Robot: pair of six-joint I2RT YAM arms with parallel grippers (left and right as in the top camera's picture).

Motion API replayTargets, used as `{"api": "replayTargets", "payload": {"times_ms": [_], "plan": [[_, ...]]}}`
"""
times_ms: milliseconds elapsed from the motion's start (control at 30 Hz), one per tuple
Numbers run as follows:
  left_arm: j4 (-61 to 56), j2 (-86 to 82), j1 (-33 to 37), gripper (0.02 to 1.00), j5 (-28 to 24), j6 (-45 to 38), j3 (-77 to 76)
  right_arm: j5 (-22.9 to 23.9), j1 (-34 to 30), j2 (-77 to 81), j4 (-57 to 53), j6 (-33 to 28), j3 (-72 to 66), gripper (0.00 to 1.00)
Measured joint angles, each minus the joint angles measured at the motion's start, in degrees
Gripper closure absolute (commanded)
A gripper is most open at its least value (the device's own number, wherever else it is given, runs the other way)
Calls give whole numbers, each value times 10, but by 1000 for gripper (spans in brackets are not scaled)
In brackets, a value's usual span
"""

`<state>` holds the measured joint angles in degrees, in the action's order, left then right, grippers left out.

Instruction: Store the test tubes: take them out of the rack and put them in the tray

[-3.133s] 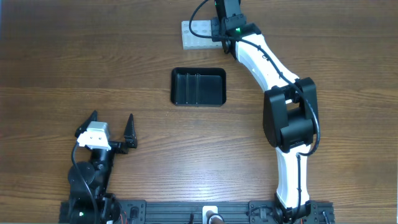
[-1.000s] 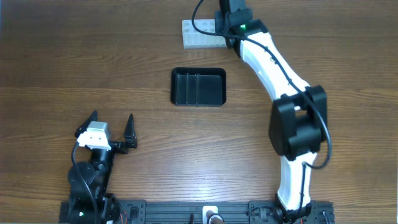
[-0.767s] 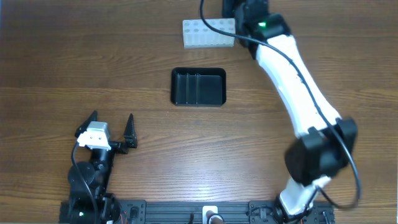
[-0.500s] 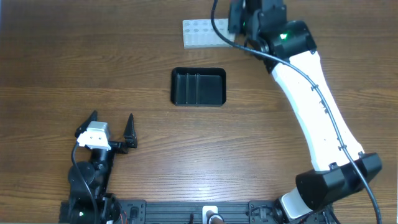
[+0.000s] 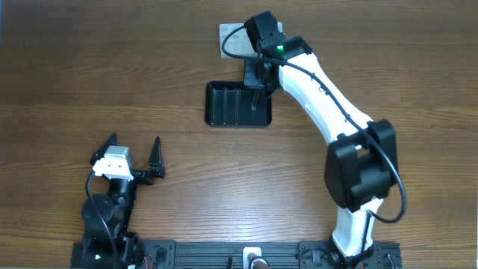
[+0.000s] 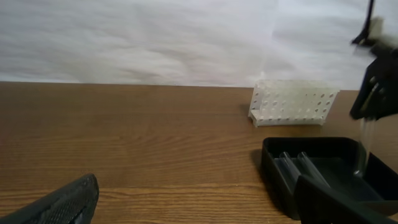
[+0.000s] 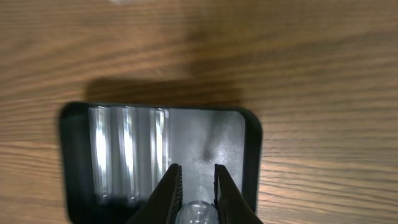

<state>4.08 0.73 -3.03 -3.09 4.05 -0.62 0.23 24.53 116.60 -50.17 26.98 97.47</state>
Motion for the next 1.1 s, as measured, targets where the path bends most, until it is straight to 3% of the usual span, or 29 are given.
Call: {"api": "replayTargets", "payload": {"times_ms": [1100], "plan": [[0,0,0,18,0,0,0,-7,0,79,19,16,0,836]]}}
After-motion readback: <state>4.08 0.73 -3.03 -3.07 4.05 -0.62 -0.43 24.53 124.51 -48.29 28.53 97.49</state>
